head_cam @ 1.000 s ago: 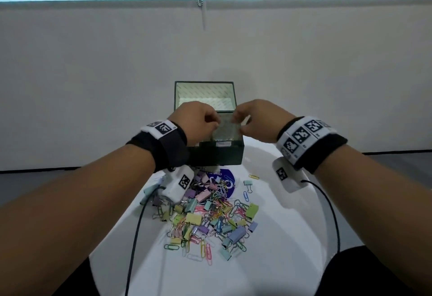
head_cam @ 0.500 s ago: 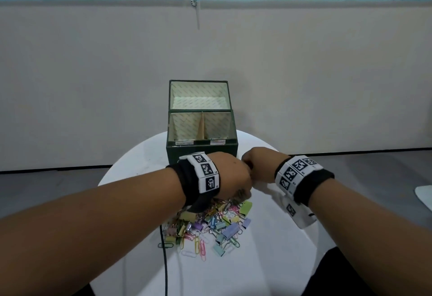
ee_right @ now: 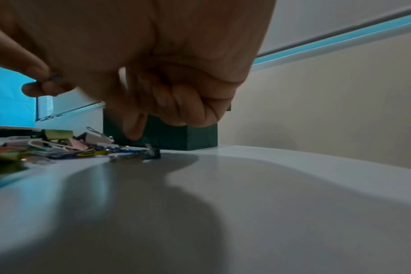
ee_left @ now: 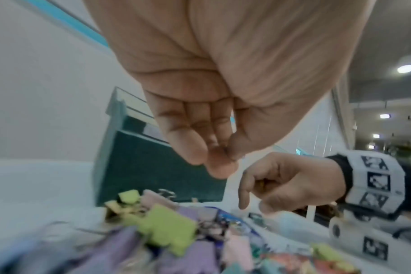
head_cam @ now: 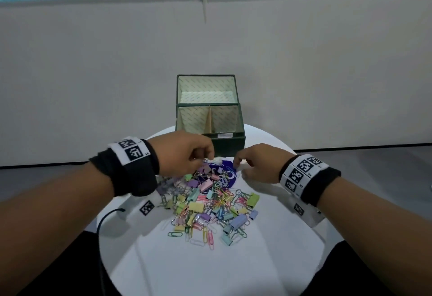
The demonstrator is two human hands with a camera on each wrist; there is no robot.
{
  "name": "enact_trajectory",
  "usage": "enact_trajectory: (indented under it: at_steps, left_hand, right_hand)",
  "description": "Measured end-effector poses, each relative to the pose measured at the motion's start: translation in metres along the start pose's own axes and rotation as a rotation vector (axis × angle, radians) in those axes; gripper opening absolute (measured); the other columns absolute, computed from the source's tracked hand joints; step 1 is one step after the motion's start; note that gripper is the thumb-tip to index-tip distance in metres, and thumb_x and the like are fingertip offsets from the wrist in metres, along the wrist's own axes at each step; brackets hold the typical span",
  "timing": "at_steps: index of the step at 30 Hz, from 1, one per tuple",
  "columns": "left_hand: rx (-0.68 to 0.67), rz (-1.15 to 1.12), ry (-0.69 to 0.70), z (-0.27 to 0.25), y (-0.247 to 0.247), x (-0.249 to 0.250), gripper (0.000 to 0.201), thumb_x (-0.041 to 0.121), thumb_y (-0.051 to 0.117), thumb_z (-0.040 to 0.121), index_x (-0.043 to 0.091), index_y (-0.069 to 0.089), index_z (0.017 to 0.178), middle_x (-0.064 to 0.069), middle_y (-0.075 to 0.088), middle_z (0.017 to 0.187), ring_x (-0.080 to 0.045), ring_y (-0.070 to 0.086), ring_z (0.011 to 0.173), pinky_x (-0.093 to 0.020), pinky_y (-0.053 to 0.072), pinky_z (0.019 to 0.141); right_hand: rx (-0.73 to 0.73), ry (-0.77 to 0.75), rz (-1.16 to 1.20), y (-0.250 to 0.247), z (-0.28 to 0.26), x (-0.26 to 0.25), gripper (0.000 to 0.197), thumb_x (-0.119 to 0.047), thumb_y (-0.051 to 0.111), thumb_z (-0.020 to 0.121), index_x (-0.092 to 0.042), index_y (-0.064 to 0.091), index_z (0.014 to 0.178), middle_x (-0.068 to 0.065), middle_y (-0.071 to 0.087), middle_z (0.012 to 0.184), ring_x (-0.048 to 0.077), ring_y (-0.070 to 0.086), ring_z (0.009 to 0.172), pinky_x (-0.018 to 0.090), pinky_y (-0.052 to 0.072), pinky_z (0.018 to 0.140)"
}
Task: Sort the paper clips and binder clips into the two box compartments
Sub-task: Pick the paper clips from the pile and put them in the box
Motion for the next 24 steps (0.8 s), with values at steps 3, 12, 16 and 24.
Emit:
enact_trajectory:
  at_steps: [3,12,16,24]
  left_hand:
    - [-0.104,0.138,-0.006,-0.012,0.009,-0.006,0.033,0.019,0.046,0.096,0.040,0.066,0.111,0.020,0.053,0.098,-0.002,0.053,0.088,-0.022,0.045,0.079]
    - [-0.013,0.165,0.049,-0.011,0.040,0.006,0.021,0.020,0.051,0.093,0.030,0.067,0.099,0.012,0.053,0.101,-0.012,0.054,0.090,-0.032,0.049,0.081]
    - [-0.066,0.275,0.067,-0.010,0.048,0.008,0.026,0.027,0.048,0.099,0.037,0.064,0.116,0.009,0.050,0.106,-0.015,0.053,0.095,-0.034,0.049,0.079]
    - [0.097,0.300,0.076,-0.002,0.055,0.012,0.031,0.036,0.040,0.102,0.024,0.065,0.115,0.005,0.052,0.102,-0.015,0.052,0.091,-0.032,0.048,0.077]
  right_hand:
    - [-0.014,0.041,-0.064,0.005,0.003,-0.006,0.015,-0.037,0.065,0.091,-0.038,0.066,0.105,-0.015,0.065,0.103,0.013,0.059,0.099,0.032,0.050,0.087]
    - [0.019,0.014,0.017,-0.002,-0.003,-0.014,0.016,-0.023,0.054,0.092,-0.025,0.048,0.077,-0.005,0.059,0.075,0.017,0.050,0.069,0.026,0.041,0.063]
    - [0.010,0.001,0.190,-0.006,-0.006,-0.029,0.011,-0.016,0.051,0.093,-0.027,0.052,0.097,-0.008,0.066,0.077,0.012,0.058,0.071,0.029,0.044,0.067]
    - [-0.059,0.023,0.004,-0.005,0.008,-0.048,0.018,-0.030,0.060,0.095,-0.014,0.064,0.088,0.001,0.063,0.084,0.021,0.058,0.082,0.027,0.043,0.067]
Point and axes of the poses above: each hand's wrist, its own z-axis towards the middle knuckle, its own y-axis out of the palm, x = y × z, the point moved 1 cm from there along z, towards the middle knuckle
